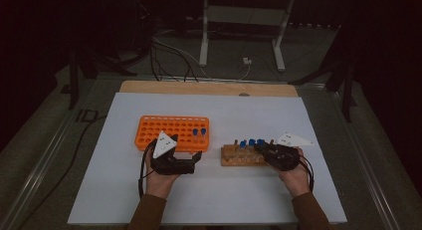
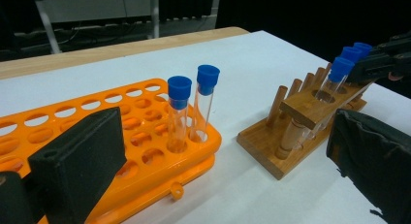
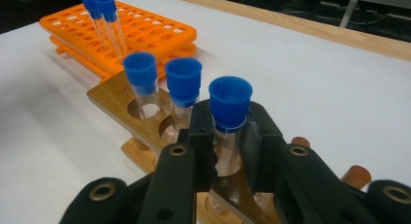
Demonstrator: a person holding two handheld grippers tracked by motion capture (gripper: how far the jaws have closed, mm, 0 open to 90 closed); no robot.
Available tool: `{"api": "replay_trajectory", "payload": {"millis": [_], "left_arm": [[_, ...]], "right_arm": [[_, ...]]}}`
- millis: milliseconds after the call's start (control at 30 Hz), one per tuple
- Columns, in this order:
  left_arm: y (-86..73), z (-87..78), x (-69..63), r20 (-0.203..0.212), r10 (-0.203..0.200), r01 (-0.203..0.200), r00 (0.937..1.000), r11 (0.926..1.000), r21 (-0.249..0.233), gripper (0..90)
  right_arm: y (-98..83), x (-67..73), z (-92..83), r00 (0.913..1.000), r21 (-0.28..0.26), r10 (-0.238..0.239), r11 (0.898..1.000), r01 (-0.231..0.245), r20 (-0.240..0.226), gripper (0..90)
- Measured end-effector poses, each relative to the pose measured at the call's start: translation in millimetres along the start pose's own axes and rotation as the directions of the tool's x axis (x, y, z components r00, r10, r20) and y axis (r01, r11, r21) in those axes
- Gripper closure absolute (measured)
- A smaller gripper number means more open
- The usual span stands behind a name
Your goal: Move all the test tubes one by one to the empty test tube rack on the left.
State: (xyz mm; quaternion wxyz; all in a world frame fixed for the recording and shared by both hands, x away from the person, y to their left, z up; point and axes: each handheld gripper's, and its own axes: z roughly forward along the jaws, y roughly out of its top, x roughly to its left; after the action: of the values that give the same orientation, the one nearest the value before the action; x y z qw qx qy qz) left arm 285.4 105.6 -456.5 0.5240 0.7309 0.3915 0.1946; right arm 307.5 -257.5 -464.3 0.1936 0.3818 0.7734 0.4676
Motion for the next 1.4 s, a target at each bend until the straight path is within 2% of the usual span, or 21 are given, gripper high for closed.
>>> {"api": "replay_trajectory", "payload": {"millis": [167,667,1133,1400], "left_arm": [[0.2,0.3,-0.7,0.005,0.002,-0.002,1.0000,1.0000,0.001,1.0],[0.1,4.5,-6.9,0.027,0.022,-0.023,0.9994,0.9996,0.017,1.0],[2.6,7.0,-16.5,0.056,0.043,-0.044,0.9975,0.9988,0.022,1.0],[6.2,7.5,-24.7,0.074,0.060,-0.061,0.9954,0.9981,0.013,1.0]], "right_arm": [[1.7,1.2,-3.1,1.0000,0.005,0.000,1.000,0.000,0.000,77.1],[20.5,-2.5,-32.1,0.9987,-0.093,0.052,0.994,-0.052,-0.004,77.0],[34.9,2.9,-53.9,0.9993,-0.150,0.031,0.988,-0.034,-0.021,77.0],[37.0,11.5,-51.2,0.9979,-0.130,0.011,0.991,-0.019,-0.063,76.9]]}}
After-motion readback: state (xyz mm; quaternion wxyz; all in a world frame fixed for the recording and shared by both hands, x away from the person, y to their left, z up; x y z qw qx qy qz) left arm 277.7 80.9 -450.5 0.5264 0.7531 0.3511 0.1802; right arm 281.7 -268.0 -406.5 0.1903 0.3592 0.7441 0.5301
